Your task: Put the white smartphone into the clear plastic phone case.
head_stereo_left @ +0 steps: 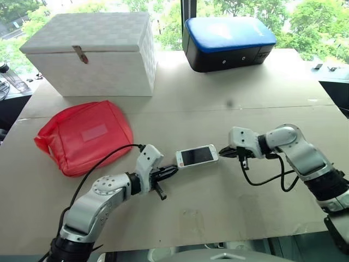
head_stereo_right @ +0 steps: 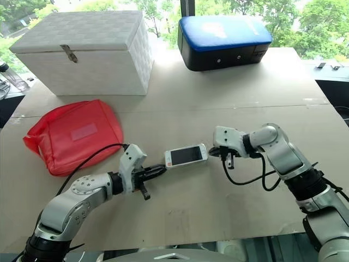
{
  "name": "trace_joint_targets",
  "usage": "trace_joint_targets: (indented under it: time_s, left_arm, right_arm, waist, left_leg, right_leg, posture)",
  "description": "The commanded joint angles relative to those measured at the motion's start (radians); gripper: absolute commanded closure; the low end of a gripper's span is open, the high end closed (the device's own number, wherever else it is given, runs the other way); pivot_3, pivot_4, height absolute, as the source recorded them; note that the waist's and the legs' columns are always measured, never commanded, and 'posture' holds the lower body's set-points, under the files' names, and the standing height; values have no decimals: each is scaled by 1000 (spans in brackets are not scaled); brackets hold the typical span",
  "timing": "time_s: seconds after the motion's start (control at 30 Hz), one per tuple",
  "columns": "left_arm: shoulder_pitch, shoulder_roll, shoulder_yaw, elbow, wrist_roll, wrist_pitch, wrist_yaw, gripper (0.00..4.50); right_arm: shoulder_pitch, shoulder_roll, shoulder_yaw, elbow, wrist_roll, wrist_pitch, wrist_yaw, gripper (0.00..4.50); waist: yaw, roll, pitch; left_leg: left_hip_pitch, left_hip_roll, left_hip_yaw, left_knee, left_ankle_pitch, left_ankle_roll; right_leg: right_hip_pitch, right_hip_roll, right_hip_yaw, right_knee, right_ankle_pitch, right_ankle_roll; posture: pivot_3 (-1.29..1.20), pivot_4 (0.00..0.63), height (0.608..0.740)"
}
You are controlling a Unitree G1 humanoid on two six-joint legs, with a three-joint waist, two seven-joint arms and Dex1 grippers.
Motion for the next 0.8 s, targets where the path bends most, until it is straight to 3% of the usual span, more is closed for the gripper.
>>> trace_joint_targets:
  time_s: [0.03,0.27,0.43,0.6,0.8]
  left_arm:
    - [3,1,-23,10,9,8,-3,4500]
    - [26,5,1,-2,3,10,3,4500]
    - [132,61,147,23,7,-20,0,4500]
    - [141,81,259,69,33,-55,48,4500]
    - [117,88,267,20,24,-67,47,4500]
  right_arm:
    - [-6,26,14,-72,37,19,26,4477]
    - [10,27,20,-74,26,26,14,4477]
    - [10,-27,-54,-2,4,-21,-35,4477]
    - [17,-45,-94,9,26,-38,-45,4477]
    - [21,-10,-107,-53,82,-8,-53,4477]
  waist:
    - [0,0,0]
    - [4,0,0]
    - [-14,0,0]
    - [-21,0,0]
    - [-19,0,0]
  left_leg:
    - [0,0,0,0,0,0]
    - [0,0,0,0,0,0]
    - [0,1,0,-1,0,0]
    - [1,3,1,-3,0,0]
    - [1,8,1,-3,-1,1]
  right_leg:
    - [0,0,0,0,0,0]
    - [0,0,0,0,0,0]
    - [-1,0,1,0,0,0]
    - [-1,3,1,0,0,0]
    - [-1,8,1,0,2,-4]
  posture:
    - [0,150,740]
    - [0,150,740]
    - [0,150,740]
    - [0,150,740]
    - [0,150,740]
